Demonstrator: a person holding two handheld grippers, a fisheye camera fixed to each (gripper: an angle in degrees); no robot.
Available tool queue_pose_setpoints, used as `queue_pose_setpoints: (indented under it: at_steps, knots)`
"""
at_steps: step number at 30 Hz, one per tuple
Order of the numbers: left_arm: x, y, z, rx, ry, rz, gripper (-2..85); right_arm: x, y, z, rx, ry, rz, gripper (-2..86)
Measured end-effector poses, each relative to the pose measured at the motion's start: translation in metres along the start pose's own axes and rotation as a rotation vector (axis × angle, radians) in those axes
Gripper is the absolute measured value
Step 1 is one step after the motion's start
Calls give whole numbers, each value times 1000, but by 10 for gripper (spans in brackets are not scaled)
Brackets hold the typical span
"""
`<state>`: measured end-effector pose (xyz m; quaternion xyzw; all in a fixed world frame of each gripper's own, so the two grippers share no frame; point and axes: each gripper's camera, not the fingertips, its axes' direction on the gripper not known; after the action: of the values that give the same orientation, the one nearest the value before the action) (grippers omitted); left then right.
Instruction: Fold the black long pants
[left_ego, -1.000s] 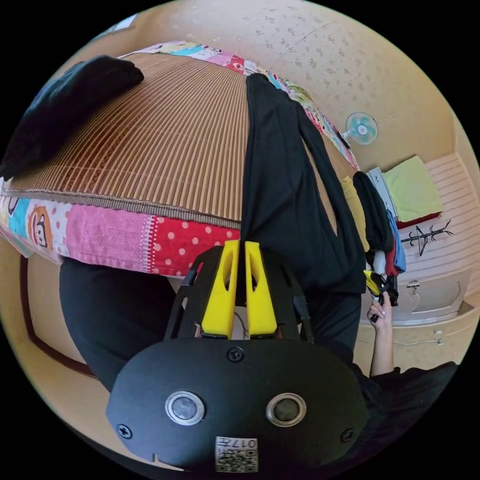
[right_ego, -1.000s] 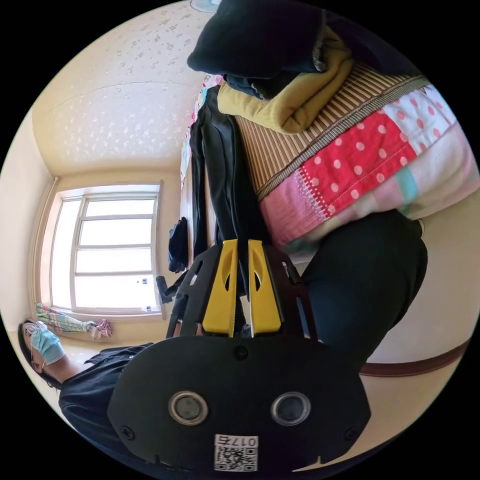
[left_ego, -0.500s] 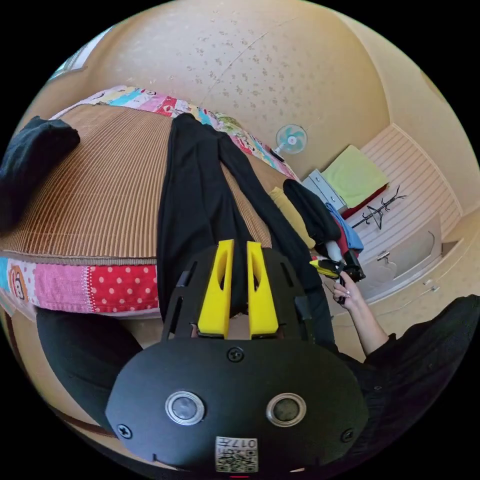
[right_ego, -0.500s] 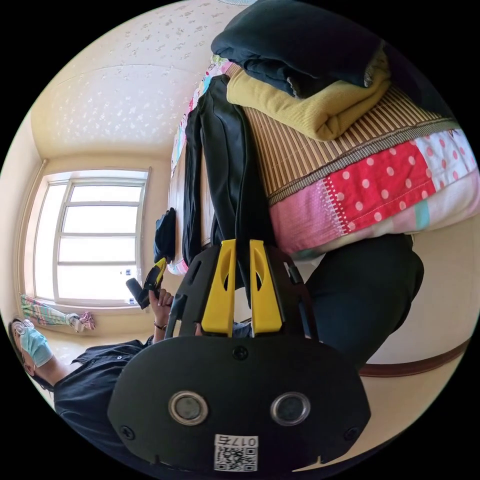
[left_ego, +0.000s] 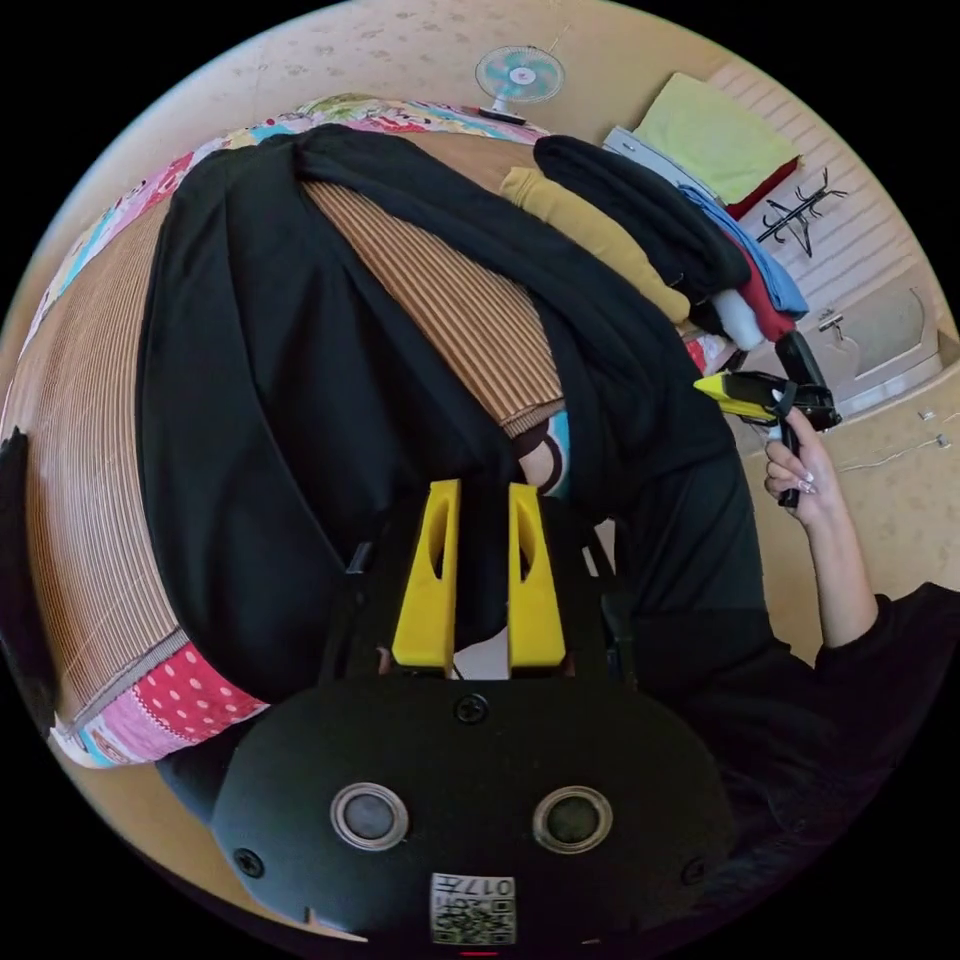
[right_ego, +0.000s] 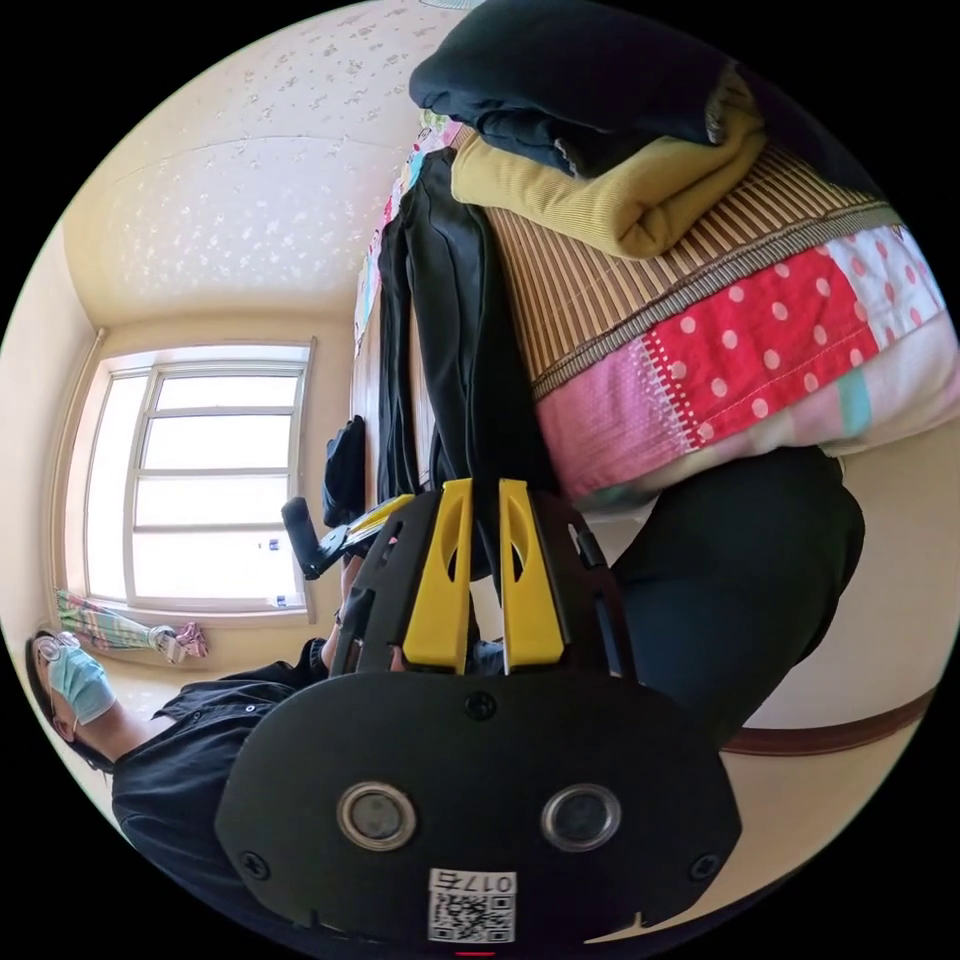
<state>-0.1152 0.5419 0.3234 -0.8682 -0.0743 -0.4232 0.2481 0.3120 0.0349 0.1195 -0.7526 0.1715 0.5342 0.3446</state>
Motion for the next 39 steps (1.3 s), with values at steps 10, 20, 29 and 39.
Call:
queue_pose_setpoints:
  at_steps: [10, 20, 29, 39]
  knots:
    - [-29, 25, -17, 70, 265, -79, 11, 39, -2, -9, 64, -19, 28, 59]
    - [-68, 61, -40, 117, 463, -162, -8, 35, -16, 13, -124, -61, -56, 35]
    - [-82, 41, -151, 369, 734, -69, 60, -90, -15, 46, -222, -159, -478, 29]
    - [-107, -26, -131, 116, 698, -64, 95, -102, -21, 227, -521, -28, -450, 27]
